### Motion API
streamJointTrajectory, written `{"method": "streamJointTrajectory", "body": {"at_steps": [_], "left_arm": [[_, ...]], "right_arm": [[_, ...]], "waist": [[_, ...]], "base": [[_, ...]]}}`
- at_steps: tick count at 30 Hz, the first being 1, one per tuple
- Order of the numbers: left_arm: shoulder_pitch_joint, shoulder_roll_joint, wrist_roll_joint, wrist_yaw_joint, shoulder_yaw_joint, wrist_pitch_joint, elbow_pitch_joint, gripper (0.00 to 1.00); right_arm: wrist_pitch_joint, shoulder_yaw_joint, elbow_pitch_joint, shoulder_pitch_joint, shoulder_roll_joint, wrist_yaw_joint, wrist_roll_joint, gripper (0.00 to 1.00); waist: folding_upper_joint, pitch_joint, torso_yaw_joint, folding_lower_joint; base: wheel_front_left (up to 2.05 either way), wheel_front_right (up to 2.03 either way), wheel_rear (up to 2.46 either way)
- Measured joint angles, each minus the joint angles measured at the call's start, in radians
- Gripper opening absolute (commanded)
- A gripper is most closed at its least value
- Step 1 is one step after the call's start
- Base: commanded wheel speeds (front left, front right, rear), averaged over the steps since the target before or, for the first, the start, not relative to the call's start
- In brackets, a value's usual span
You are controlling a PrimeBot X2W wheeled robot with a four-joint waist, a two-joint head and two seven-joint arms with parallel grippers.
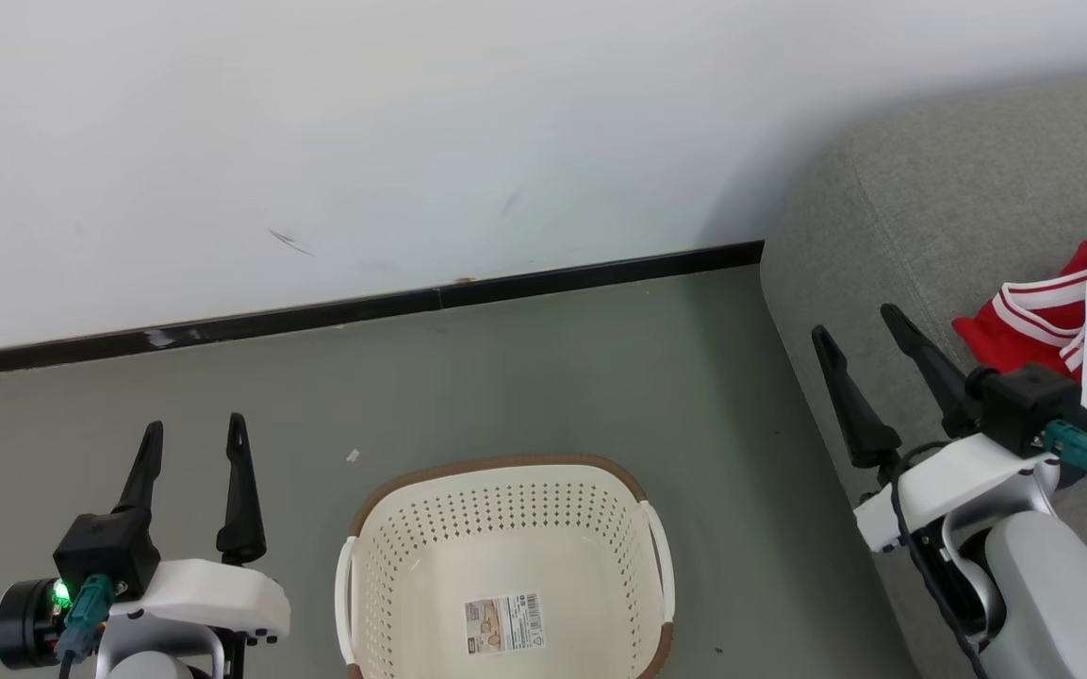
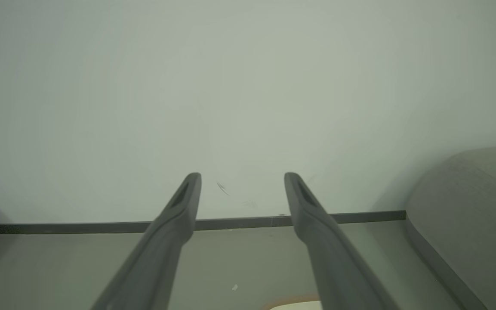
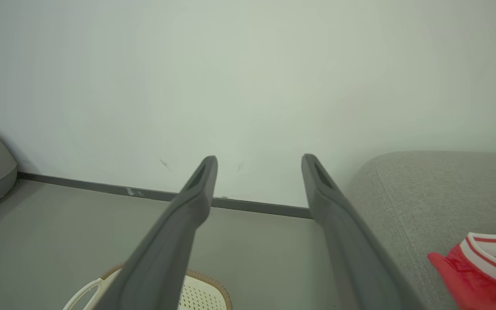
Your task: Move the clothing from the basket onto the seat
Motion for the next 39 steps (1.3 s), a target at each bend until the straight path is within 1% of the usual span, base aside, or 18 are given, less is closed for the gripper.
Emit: {"method": "streamJointTrajectory", "body": {"at_steps": [3, 4, 8, 12, 19, 22, 28, 39], "left_arm": [[0.014, -0.006, 0.012, 0.0, 0.003, 0.0, 0.0, 1.0], [0.014, -0.006, 0.012, 0.0, 0.003, 0.0, 0.0, 1.0], [0.042, -0.026, 0.019, 0.0, 0.003, 0.0, -0.003, 1.0], [0.064, -0.029, 0.025, -0.003, 0.007, 0.0, -0.003, 1.0], [0.104, -0.032, 0.025, -0.005, 0.03, 0.0, -0.003, 1.0], [0.113, -0.033, 0.03, -0.015, 0.032, 0.0, -0.001, 1.0], [0.128, -0.033, 0.06, -0.022, 0.026, 0.0, 0.012, 1.0], [0.143, -0.024, 0.071, -0.037, -0.004, 0.0, 0.061, 1.0]], "right_arm": [[0.0, -0.013, -0.024, 0.036, 0.026, 0.0, -0.01, 1.0], [0.0, -0.013, -0.024, 0.036, 0.026, 0.0, -0.01, 1.0], [0.0, -0.022, -0.048, 0.096, 0.061, 0.0, -0.021, 1.0], [0.0, -0.024, -0.065, 0.154, 0.076, 0.0, -0.036, 1.0], [0.0, -0.039, -0.099, 0.223, 0.083, -0.001, -0.069, 1.0], [0.0, -0.044, -0.107, 0.248, 0.089, -0.001, -0.076, 1.0], [0.0, -0.051, -0.126, 0.287, 0.101, -0.001, -0.094, 1.0], [0.0, -0.054, -0.149, 0.323, 0.112, -0.001, -0.117, 1.0]], "waist": [[0.0, -0.018, 0.01, 0.0], [0.0, -0.018, 0.01, 0.0], [0.0, -0.042, 0.021, 0.0], [0.0, -0.063, 0.031, 0.0], [0.0, -0.095, 0.043, 0.0], [0.0, -0.107, 0.047, 0.0], [0.0, -0.126, 0.051, 0.0], [0.0, -0.143, 0.056, 0.0]], "base": [[0.0, 0.0, 0.0], [0.0, 0.0, 0.0], [0.0, 0.0, 0.0], [0.0, 0.0, 0.0], [0.0, 0.0, 0.0], [0.0, 0.0, 0.0], [0.0, 0.0, 0.0], [0.0, 0.0, 0.0]]}}
